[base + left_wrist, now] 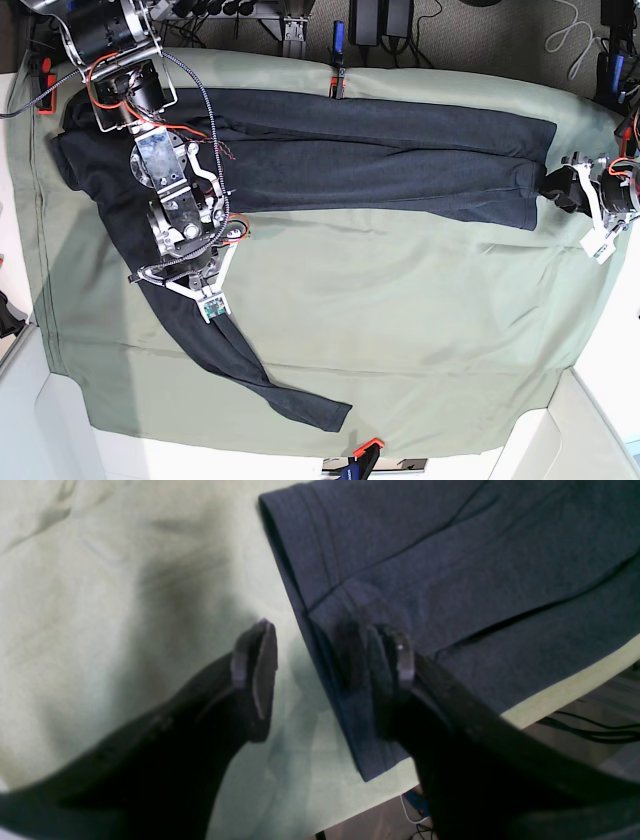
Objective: Fold the T-shirt properly
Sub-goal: 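Grasp the loose sleeve with the right gripper and lay it along the body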
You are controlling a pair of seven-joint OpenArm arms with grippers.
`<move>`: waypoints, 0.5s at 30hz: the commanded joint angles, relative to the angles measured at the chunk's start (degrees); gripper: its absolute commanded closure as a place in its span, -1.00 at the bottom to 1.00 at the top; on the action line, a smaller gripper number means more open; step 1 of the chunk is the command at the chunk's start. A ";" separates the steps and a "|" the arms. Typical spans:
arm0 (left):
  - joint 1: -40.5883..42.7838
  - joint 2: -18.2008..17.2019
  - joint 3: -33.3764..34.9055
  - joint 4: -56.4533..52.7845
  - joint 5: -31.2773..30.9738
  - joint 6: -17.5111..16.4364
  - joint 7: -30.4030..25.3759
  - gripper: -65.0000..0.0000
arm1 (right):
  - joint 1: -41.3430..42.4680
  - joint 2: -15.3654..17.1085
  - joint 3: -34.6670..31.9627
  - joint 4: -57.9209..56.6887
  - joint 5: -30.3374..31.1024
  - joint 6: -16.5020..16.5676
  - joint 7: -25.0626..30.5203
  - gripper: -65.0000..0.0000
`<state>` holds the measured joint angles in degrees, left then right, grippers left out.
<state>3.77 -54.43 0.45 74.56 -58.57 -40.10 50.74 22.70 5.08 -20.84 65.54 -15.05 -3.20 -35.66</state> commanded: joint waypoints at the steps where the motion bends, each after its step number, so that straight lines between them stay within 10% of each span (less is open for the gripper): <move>1: -0.90 -1.62 -0.70 0.48 -0.48 0.10 -0.76 0.01 | 1.53 -0.17 0.26 1.01 -0.59 0.74 0.81 1.00; 15: -0.92 -1.68 -7.63 0.50 0.50 0.10 -0.74 0.01 | -12.50 -0.15 0.02 29.22 4.59 5.86 -5.29 1.00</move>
<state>3.79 -54.41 -6.39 74.54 -57.28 -39.94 50.72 8.88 4.97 -20.95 93.71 -10.22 2.57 -42.15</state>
